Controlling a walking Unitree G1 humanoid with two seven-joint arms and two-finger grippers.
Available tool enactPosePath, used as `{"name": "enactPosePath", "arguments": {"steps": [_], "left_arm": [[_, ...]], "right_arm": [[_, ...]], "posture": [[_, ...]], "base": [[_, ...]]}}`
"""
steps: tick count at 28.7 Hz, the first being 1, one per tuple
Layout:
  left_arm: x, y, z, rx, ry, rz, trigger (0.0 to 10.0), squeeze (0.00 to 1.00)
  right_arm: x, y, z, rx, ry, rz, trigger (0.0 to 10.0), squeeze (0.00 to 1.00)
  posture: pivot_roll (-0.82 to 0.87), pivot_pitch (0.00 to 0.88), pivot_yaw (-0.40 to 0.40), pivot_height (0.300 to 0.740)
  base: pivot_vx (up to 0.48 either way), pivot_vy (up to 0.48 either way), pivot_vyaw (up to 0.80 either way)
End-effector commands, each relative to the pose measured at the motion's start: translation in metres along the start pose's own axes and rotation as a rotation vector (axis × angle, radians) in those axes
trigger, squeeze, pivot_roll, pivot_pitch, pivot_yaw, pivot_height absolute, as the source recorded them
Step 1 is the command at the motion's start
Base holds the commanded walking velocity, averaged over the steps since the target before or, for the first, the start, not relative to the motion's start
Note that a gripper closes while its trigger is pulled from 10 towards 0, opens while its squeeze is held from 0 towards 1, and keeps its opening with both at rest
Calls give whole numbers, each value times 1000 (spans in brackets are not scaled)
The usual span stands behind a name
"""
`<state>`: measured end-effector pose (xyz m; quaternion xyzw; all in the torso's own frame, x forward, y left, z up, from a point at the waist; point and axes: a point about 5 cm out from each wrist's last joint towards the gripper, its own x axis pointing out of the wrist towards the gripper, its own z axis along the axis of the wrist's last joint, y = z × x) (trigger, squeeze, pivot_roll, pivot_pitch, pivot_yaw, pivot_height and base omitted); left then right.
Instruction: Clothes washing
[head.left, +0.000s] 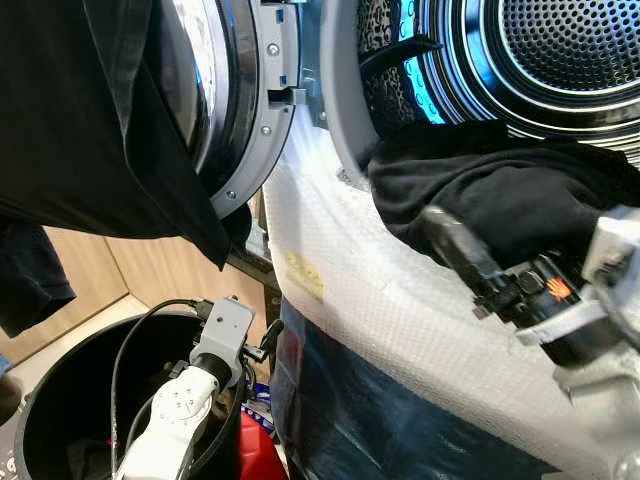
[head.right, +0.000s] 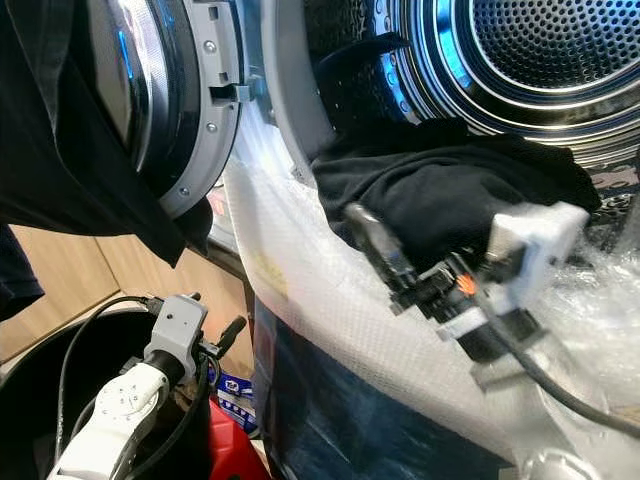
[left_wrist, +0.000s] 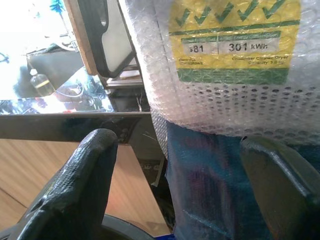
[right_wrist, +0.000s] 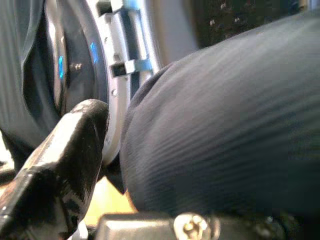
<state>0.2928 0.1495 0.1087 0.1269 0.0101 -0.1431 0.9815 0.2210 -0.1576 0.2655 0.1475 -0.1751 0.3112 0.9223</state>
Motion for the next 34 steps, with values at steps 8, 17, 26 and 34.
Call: {"name": "enactPosePath", "arguments": {"steps": [8, 17, 26, 34], "left_arm": [[0, 0, 3, -4, -15, -15, 10000, 0], [0, 0, 3, -4, -15, -19, 10000, 0], [2, 1, 6, -6, -23, -21, 10000, 0], [1, 2, 5, -7, -17, -24, 10000, 0]], "right_arm": [[-23, 9, 6, 176, -201, 50, 10000, 0], [-38, 12, -10, 274, -200, 47, 10000, 0], [-49, 9, -22, 314, -179, 16, 10000, 0], [-59, -2, -41, 399, -164, -87, 10000, 0]], "posture": [[71, 26, 6, 740], [73, 30, 15, 740], [78, 46, 18, 740], [75, 41, 23, 740]], "base": [[0, 0, 0], [0, 0, 0], [0, 0, 0], [0, 0, 0]]}}
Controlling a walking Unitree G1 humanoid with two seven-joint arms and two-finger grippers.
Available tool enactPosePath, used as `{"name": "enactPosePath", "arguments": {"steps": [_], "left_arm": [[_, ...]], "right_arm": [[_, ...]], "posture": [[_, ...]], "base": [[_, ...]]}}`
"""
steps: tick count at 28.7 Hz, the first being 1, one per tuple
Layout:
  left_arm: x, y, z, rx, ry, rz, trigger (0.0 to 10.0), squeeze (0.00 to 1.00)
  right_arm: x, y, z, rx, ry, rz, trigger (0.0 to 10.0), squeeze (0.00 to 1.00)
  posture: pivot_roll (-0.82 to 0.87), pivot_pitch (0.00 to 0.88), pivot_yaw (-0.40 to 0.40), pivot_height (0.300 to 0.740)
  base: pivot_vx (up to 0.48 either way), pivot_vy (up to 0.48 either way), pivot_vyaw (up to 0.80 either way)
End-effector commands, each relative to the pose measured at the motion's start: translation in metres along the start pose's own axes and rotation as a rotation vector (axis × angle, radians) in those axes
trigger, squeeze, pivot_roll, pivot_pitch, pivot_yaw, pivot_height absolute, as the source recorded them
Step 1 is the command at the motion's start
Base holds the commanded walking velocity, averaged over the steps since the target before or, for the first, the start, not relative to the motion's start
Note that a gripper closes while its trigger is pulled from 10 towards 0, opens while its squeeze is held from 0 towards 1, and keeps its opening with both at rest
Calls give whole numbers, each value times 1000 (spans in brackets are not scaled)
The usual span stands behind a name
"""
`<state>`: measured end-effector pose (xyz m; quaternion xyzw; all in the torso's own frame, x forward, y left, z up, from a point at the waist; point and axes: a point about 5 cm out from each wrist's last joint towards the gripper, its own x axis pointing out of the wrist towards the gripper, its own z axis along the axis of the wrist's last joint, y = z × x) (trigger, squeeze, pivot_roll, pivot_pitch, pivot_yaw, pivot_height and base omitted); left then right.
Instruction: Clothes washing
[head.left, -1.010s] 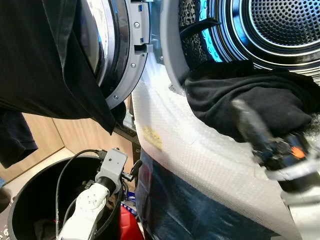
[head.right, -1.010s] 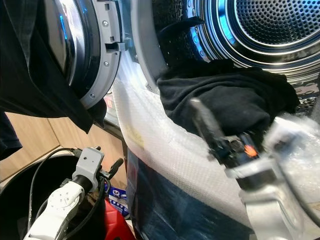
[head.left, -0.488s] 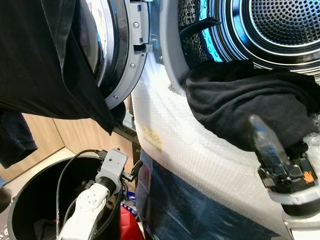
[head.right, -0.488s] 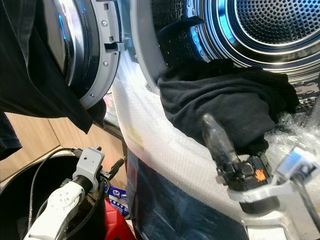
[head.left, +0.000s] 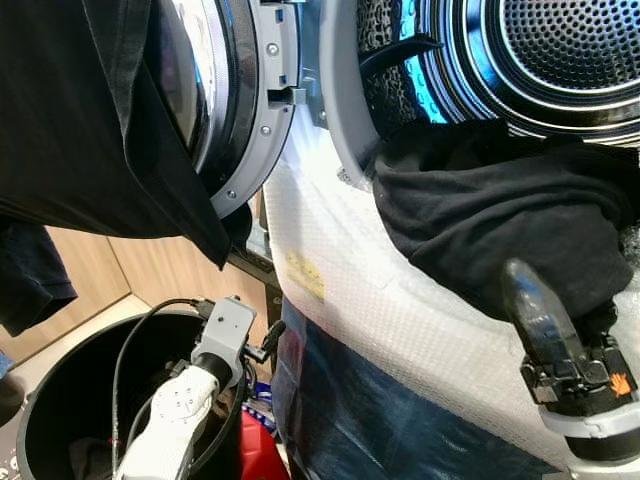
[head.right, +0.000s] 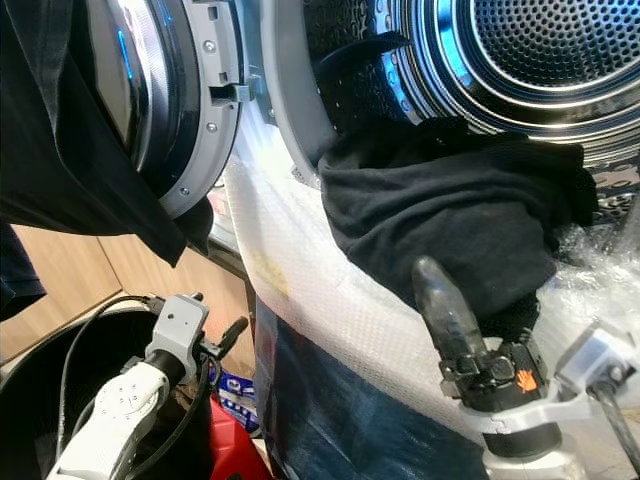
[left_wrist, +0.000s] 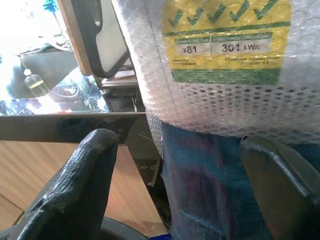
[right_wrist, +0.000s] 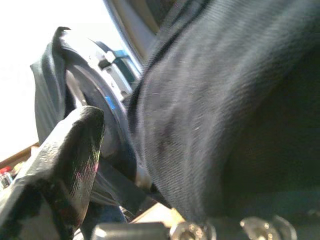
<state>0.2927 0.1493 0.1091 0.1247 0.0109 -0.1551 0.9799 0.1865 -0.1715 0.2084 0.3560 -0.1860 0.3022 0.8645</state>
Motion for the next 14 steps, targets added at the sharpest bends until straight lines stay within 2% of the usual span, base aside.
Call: {"name": "enactPosePath", "arguments": {"steps": [1, 7, 11, 14], "left_arm": [[2, 2, 5, -2, -16, 0, 10000, 0], [2, 0, 5, -5, -18, -6, 10000, 0], [0, -1, 4, -8, -17, -5, 10000, 0], [-1, 0, 5, -9, -17, 0, 10000, 0]], "right_arm": [[-3, -7, -2, 10, 2, -44, 10000, 0], [2, -18, -12, 110, -9, -92, 10000, 0], [9, -11, -9, 140, -52, -8, 10000, 0], [7, -9, -11, 128, -20, 9, 10000, 0]], "posture": [[76, 41, 22, 740], [84, 41, 20, 740], [96, 41, 14, 740], [107, 46, 12, 740]], "base": [[0, 0, 0], [0, 0, 0], [0, 0, 0], [0, 0, 0]]}}
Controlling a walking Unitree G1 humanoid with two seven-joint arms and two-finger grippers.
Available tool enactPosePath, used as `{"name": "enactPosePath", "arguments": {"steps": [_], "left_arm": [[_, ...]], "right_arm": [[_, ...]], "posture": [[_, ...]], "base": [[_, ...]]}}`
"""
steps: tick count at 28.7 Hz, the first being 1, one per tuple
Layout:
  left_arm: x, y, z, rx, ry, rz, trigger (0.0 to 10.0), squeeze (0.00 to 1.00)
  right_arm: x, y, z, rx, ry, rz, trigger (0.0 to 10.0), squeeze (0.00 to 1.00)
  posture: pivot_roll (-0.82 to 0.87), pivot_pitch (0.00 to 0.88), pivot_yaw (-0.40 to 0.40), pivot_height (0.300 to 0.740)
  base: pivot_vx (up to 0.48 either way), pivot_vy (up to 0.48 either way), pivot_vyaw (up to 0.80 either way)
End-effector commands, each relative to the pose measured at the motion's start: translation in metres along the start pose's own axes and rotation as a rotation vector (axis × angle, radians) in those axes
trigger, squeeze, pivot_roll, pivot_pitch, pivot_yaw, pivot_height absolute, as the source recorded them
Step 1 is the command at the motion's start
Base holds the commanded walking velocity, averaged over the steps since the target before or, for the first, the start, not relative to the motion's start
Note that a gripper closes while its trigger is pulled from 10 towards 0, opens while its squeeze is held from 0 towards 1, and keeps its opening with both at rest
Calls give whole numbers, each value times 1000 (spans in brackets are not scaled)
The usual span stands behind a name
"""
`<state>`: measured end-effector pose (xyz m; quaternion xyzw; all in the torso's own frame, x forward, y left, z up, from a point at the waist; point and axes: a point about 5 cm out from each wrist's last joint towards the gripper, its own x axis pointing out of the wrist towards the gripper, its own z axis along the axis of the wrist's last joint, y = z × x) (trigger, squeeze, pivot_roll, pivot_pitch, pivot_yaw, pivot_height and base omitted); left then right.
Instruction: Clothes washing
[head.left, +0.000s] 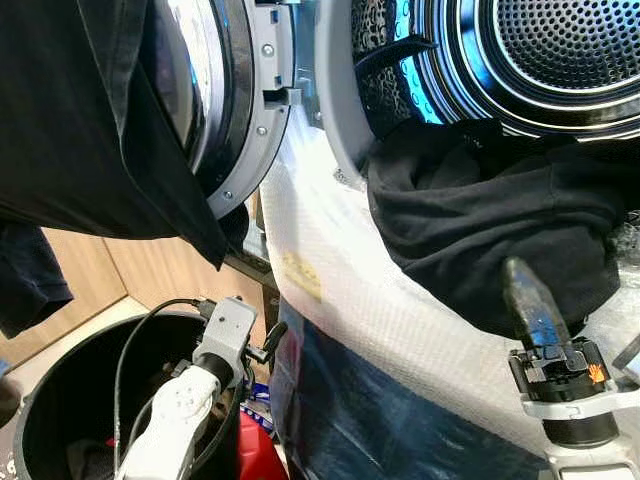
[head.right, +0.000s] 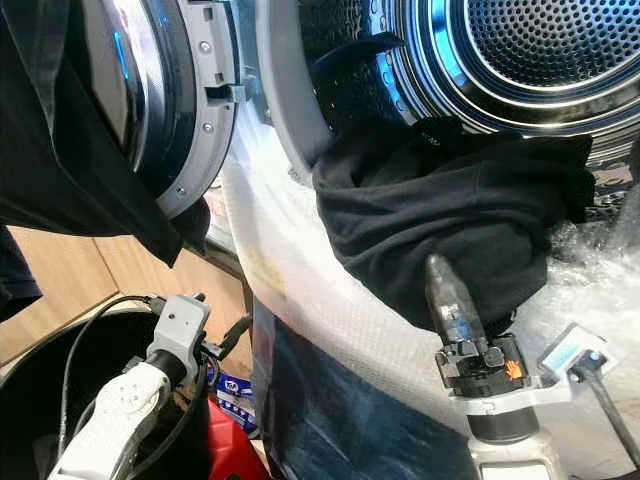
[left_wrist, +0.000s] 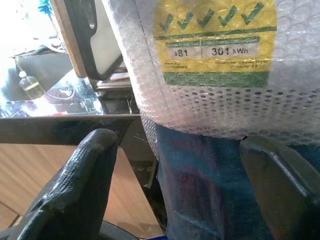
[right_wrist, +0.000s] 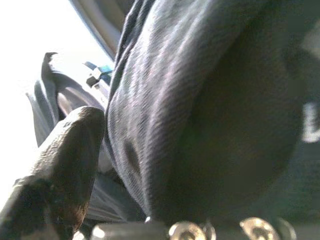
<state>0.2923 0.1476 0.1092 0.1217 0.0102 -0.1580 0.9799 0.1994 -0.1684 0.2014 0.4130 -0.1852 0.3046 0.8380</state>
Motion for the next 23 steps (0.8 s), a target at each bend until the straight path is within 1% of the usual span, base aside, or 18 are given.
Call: {"name": "enactPosePath", "arguments": {"steps": [1, 2, 3, 6, 11, 15, 16, 17, 18, 19, 23], "left_arm": [[-2, 3, 4, -4, -11, 8, 10000, 0], [-2, 3, 3, -4, -10, 8, 10000, 0], [-2, 3, 3, -4, -10, 8, 10000, 0], [-3, 2, 3, -6, -7, 1, 10000, 0], [-1, -3, 3, -8, -8, -26, 10000, 0], [0, -4, 4, -11, -10, -27, 10000, 0], [0, -4, 4, -13, -10, -25, 10000, 0], [0, -4, 4, -13, -10, -24, 10000, 0], [0, -4, 4, -13, -10, -24, 10000, 0], [-1, -3, 4, -12, -7, -20, 10000, 0], [-3, -1, 3, -10, -5, -14, 10000, 0]], "right_arm": [[-8, 1, -6, -12, 65, 6, 10000, 0], [-13, 2, -5, -27, 71, 4, 10000, 0], [-13, 2, -5, -27, 71, 4, 10000, 0], [-26, 4, -1, -56, 86, -10, 10000, 0], [-38, 2, 5, -88, 88, -50, 10000, 0], [-36, 1, 10, -97, 66, -43, 10000, 0], [-33, 0, 12, -105, 54, -39, 10000, 0], [-32, -1, 12, -107, 50, -38, 4824, 0], [-32, -1, 12, -107, 50, -38, 4824, 0], [-27, 0, 15, -117, 37, -20, 0, 0], [-17, 7, 18, -126, 21, 43, 0, 0]], "posture": [[107, 52, 14, 740], [107, 50, 15, 740], [107, 50, 15, 740], [90, 58, 20, 740], [80, 60, 22, 740], [82, 61, 19, 740], [88, 64, 18, 740], [88, 64, 18, 740], [88, 64, 18, 740], [92, 68, 18, 740], [101, 68, 18, 740]], "base": [[0, 0, 0], [0, 0, 0], [0, 0, 0], [0, 0, 0], [0, 0, 0], [0, 0, 0], [0, 0, 0], [0, 0, 0], [0, 0, 0], [0, 0, 0], [0, 0, 0]]}}
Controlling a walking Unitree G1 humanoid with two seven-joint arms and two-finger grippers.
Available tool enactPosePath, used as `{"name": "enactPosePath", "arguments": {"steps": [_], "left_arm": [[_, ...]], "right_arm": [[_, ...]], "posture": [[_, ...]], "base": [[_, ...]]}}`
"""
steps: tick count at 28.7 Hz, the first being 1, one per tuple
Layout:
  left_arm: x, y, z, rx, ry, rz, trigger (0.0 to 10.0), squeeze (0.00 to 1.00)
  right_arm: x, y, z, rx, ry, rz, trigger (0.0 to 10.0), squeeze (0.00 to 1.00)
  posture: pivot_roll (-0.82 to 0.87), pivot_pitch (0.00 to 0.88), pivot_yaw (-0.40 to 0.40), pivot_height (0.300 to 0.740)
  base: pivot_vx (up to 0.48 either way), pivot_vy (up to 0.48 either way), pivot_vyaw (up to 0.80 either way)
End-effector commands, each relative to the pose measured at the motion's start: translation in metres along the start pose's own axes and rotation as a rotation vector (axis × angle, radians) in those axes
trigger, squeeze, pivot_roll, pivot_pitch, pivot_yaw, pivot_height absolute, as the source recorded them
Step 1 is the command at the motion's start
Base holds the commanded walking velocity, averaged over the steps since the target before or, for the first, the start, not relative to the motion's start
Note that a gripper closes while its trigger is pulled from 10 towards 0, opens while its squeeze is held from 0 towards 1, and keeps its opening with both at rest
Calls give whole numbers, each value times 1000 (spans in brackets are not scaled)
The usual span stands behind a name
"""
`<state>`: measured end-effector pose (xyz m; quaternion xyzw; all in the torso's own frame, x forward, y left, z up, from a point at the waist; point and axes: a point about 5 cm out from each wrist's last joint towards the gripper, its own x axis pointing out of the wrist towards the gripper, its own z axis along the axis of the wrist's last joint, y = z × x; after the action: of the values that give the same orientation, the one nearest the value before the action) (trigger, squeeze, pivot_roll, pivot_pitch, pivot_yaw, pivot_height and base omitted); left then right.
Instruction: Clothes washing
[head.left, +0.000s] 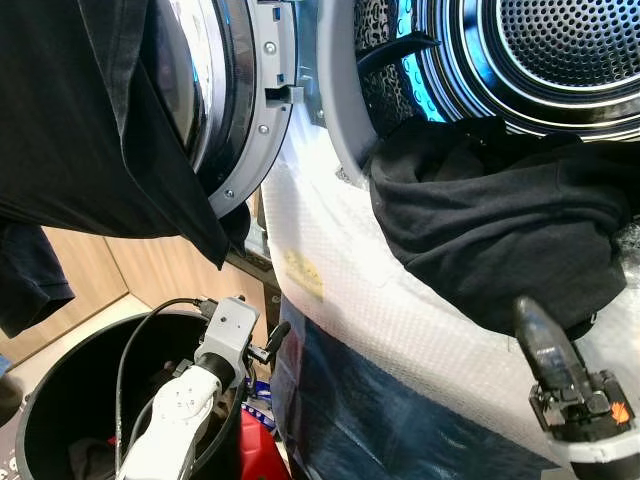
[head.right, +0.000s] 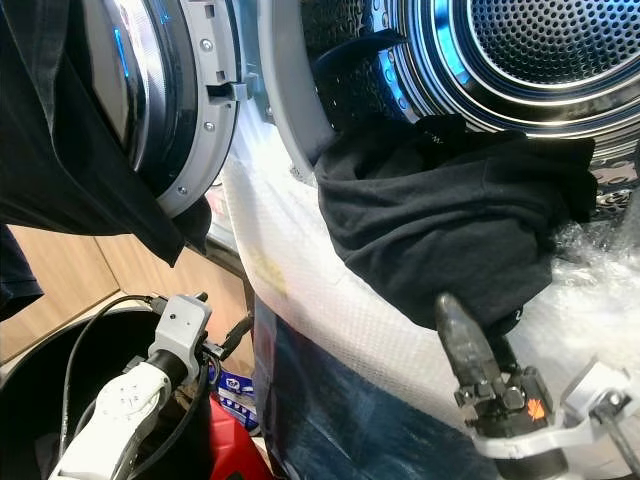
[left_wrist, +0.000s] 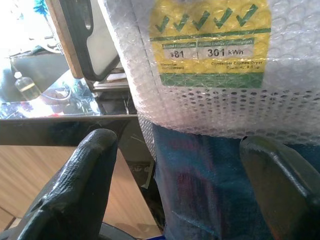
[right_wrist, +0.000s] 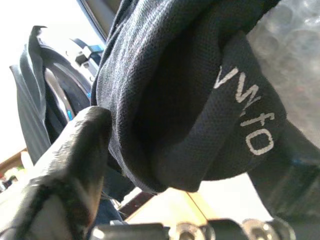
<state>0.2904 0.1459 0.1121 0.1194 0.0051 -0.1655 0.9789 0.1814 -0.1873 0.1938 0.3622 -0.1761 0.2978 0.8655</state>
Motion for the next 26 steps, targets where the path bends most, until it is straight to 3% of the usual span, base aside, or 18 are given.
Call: {"name": "enactPosePath", "arguments": {"steps": [1, 14, 20, 26], "left_arm": [[-2, 1, 0, -7, 8, 0, 10000, 0], [-3, -4, -2, -14, 13, -18, 10000, 0], [-4, -6, -3, -15, 18, -27, 10000, 0], [-4, -6, -3, -14, 19, -29, 10000, 0]], "right_arm": [[7, 9, 7, -24, -30, 64, 0, 0], [1, 10, 17, -70, -24, 39, 0, 0], [-6, 13, 11, -73, 12, 27, 0, 0], [3, 21, 16, -94, 12, 82, 0, 0]], "posture": [[102, 68, 18, 740], [87, 60, 19, 740], [85, 50, 18, 740], [91, 44, 13, 740]], "base": [[0, 0, 0], [0, 0, 0], [0, 0, 0], [0, 0, 0]]}}
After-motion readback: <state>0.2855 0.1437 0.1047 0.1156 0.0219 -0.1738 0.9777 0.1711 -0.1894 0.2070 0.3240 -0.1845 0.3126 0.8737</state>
